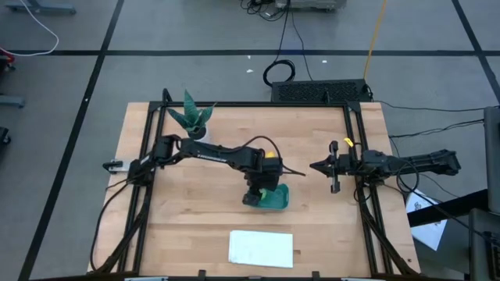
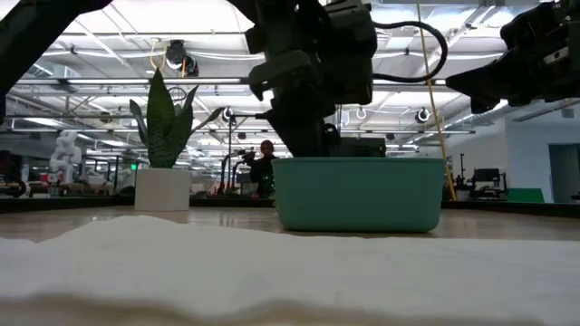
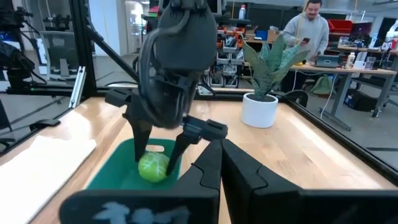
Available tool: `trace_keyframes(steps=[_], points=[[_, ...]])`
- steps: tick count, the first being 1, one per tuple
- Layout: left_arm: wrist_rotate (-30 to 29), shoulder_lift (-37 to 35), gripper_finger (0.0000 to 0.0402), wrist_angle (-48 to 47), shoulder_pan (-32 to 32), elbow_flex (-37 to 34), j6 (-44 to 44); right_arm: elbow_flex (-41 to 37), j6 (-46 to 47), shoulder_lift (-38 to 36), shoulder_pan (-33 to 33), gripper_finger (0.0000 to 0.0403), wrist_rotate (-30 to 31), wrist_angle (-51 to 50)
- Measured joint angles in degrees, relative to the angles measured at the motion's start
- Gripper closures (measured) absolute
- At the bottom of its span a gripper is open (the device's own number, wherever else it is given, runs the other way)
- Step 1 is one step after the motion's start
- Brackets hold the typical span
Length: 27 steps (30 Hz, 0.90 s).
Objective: Pick and placing Produce into tupperware
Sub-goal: Put the cabbage into the blue bin
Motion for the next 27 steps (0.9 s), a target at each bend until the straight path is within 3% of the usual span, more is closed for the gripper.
trace_keyframes(steps=[27], points=[[1.80, -0.07, 0.0176, 0.78, 0.29, 0.02, 10.74, 0.00, -0.17, 1.00, 0.00, 0.0403, 0.00, -0.18]])
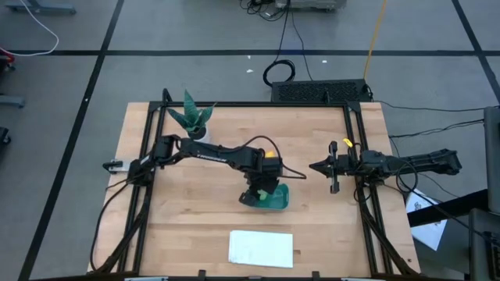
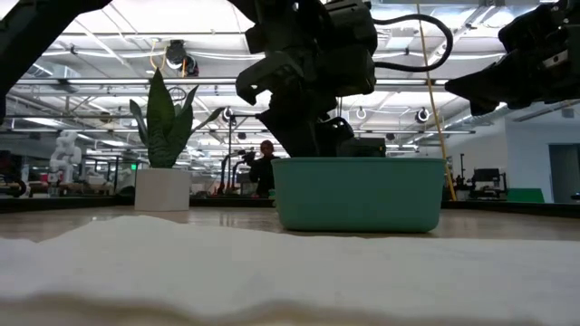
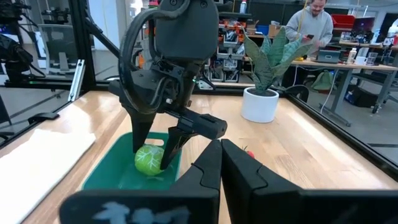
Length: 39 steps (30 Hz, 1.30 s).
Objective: Pick and placing Produce into tupperware
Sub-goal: Put the cabbage into the blue bin
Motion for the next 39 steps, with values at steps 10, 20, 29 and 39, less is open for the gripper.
trace_keyframes(steps=[10, 20, 29, 39], points=[[0.30, -0.02, 0.0176, 1.36, 0.04, 0.00, 0.24, 0.00, -0.02, 0.00, 0.00, 0.0403, 0.00, 0.01], [1.79, 0.57, 0.0176, 2.96, 0.10, 0.02, 0.17, 0.00, -0.02, 0.00, -0.02, 0.0403, 0.00, 0.02], [1.96, 2.26, 0.0176, 2.86, 0.11, 0.07, 0.89, 0.00, -0.02, 0.33, -0.02, 0.0403, 0.00, 0.03], [1.71, 2.67, 0.0176, 3.12, 0.08, 0.09, 3.54, 0.00, -0.02, 0.54, -0.01, 0.0403, 0.00, -0.07]])
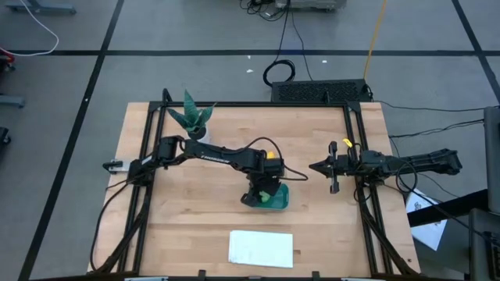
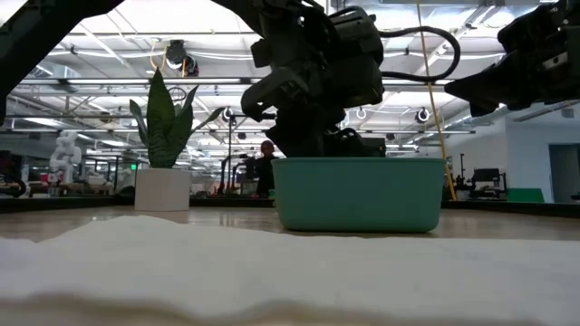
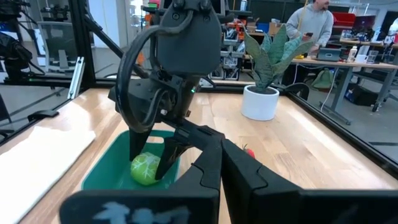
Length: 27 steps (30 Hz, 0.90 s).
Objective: Pick and placing Produce into tupperware
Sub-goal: Put the cabbage into the blue bin
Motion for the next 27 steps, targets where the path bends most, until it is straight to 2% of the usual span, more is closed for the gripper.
trace_keyframes(steps=[6, 17, 27], points=[[-0.30, 0.00, 0.0176, -0.36, -0.37, 0.00, 3.43, 0.00, 0.00, 0.16, 0.00, 0.0403, 0.00, 0.13], [-2.81, 0.00, 0.0175, -0.05, -0.72, 0.00, 2.31, 0.00, 0.00, 0.16, -0.01, 0.0403, 0.00, 0.09], [-3.61, 0.22, 0.0142, -0.29, -0.72, -0.09, 1.79, 0.00, 0.00, 0.16, 0.01, 0.0403, 0.00, 0.09]])
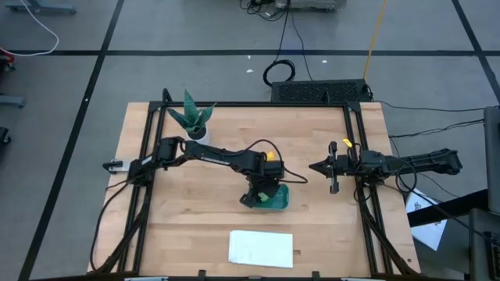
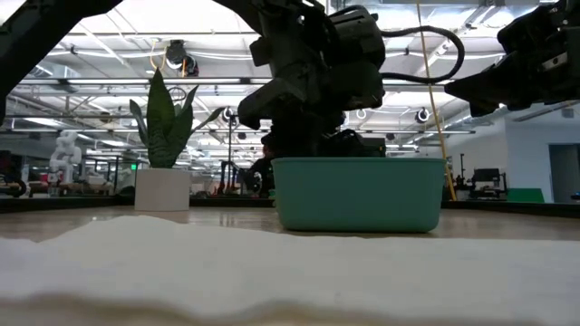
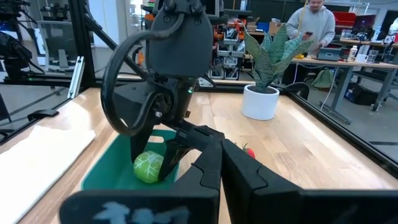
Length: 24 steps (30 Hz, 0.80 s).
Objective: Pick and placing Produce into tupperware
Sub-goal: Put the cabbage into the blue bin
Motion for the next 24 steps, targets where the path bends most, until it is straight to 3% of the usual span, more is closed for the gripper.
trace_keyframes(steps=[14, 24], points=[[-1.46, -0.32, 0.0140, -0.01, 0.02, 0.02, -0.24, 0.00, 0.00, 0.00, -0.02, 0.0403, 0.00, 0.00], [-1.98, -0.48, 0.0140, -4.76, -0.65, 6.20, -1.03, 0.00, 0.17, 0.00, -0.02, 0.0403, 0.00, -0.01]])
